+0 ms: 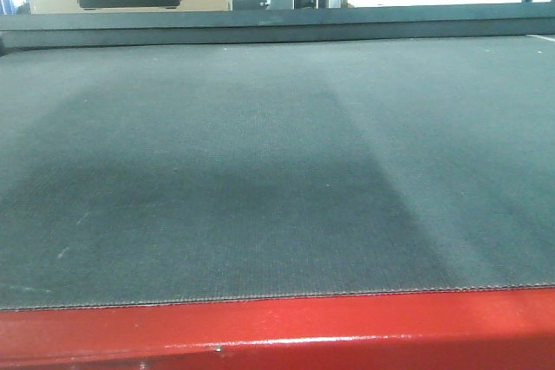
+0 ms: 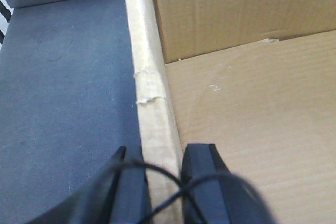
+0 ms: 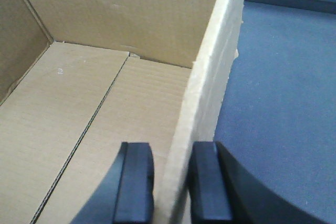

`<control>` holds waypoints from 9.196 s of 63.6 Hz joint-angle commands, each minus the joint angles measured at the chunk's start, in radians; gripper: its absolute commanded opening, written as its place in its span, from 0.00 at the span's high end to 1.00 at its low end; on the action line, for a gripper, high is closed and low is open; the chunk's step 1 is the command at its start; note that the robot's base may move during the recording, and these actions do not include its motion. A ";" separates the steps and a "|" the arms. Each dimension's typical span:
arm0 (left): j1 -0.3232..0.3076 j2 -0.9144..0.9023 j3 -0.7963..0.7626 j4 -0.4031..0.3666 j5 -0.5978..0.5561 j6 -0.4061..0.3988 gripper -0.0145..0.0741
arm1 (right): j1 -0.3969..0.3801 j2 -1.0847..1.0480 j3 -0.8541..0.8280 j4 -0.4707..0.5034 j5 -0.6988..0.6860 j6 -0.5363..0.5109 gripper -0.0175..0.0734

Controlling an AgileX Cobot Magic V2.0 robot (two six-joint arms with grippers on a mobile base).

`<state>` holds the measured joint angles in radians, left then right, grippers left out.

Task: Grab carton from right shelf to conveyor

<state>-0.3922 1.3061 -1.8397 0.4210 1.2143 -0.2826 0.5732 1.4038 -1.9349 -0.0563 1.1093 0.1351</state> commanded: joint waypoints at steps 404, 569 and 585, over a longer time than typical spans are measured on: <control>0.474 -1.306 1.840 -0.427 -1.208 0.310 0.82 | -0.170 -1.286 1.558 -0.187 -0.789 0.091 0.87; 0.474 -1.306 1.840 -0.427 -1.208 0.310 0.82 | -0.610 -1.404 1.935 0.166 -1.079 -0.235 0.87; 0.474 -1.306 1.840 -0.427 -1.208 0.310 0.82 | -0.610 -1.404 1.935 0.166 -1.079 -0.235 0.87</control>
<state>0.0813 0.0054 0.0030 0.0000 0.0224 0.0260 -0.0314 0.0038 0.0005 0.1107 0.0566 -0.0924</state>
